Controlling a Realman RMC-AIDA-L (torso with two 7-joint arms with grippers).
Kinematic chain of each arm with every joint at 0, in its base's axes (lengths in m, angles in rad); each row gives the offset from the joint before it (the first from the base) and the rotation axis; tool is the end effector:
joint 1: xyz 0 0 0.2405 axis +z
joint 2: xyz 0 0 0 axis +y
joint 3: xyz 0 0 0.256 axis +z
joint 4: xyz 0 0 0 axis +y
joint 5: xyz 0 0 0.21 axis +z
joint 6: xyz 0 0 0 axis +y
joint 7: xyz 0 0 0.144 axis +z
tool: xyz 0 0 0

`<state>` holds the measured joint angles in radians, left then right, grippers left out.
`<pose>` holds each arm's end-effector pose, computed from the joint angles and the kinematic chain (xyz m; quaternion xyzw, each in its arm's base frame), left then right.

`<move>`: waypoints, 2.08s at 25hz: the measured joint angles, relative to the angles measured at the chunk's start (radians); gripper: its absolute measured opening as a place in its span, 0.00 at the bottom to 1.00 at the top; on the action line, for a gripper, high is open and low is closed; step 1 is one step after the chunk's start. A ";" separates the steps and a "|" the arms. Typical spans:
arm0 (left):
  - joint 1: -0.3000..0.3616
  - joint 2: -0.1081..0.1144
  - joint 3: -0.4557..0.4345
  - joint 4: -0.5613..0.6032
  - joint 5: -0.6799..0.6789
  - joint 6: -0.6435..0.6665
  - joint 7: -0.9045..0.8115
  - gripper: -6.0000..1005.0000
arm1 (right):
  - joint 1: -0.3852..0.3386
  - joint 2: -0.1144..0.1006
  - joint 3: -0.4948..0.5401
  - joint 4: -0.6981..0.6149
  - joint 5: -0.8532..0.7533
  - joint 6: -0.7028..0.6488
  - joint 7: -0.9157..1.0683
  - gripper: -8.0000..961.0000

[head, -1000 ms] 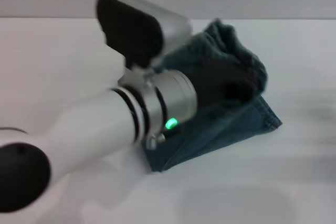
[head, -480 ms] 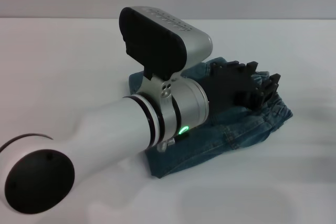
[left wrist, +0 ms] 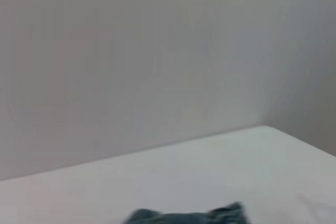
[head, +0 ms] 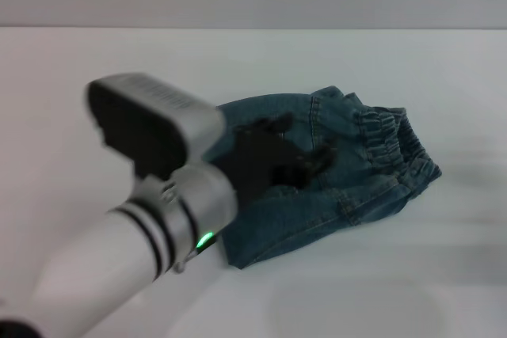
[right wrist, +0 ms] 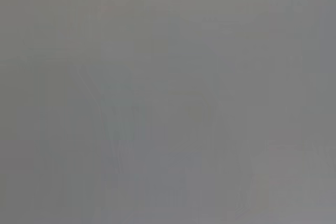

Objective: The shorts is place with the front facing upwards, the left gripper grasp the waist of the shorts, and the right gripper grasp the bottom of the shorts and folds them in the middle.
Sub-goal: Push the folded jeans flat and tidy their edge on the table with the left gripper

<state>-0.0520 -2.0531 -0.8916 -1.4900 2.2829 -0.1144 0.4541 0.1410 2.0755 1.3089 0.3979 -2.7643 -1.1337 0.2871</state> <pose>-0.1408 0.2730 -0.1004 -0.8710 -0.2845 -0.2318 0.3268 0.3618 0.2754 0.0102 -0.6255 0.2994 0.3411 0.6346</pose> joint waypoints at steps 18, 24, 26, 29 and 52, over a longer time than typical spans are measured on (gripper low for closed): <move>0.058 0.002 0.155 0.128 -0.007 0.108 0.014 0.08 | -0.006 0.000 -0.010 -0.004 0.000 0.000 -0.002 0.01; 0.053 -0.001 0.165 0.174 -0.008 0.104 -0.010 0.04 | -0.006 0.000 -0.010 -0.004 0.000 0.000 -0.002 0.01; 0.046 -0.003 0.162 0.191 -0.012 0.111 -0.012 0.02 | -0.006 0.000 -0.010 -0.004 0.000 0.000 -0.002 0.01; 0.031 -0.004 0.159 0.216 -0.023 0.128 -0.019 0.00 | -0.006 0.000 -0.010 -0.004 0.000 0.000 -0.002 0.01; -0.174 -0.003 0.138 0.478 -0.045 0.292 -0.205 0.01 | -0.007 0.000 -0.022 0.003 0.000 0.000 0.006 0.01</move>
<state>-0.2263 -2.0560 -0.7535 -1.0120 2.2380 0.1772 0.2494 0.1337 2.0754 1.2872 0.4013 -2.7642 -1.1336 0.2935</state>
